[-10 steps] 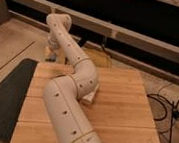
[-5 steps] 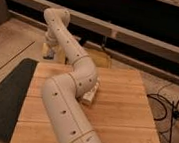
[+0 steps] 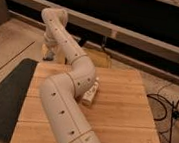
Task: Place the white sponge in the ceramic bowl
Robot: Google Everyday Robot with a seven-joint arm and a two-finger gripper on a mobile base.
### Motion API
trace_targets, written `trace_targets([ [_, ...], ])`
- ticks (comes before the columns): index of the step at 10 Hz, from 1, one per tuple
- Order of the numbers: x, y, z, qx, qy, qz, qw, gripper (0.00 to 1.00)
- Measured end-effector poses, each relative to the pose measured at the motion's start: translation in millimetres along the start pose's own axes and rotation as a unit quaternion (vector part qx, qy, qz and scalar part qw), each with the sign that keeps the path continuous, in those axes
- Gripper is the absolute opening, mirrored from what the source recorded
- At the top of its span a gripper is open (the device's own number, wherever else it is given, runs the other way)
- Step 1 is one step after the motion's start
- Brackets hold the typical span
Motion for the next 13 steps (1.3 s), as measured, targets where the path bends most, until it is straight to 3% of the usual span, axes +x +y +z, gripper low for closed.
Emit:
trace_targets([
  [3, 2.2, 17.4, -3.2, 0.001, 0.027, -0.012, 0.9996, 0.00],
  [11, 0.9, 16.5, -2.4, 0.001, 0.023, -0.004, 0.9997, 0.00],
  [13, -2.6, 4.9, 3.4, 0.018, 0.015, -0.006, 0.9997, 0.00],
])
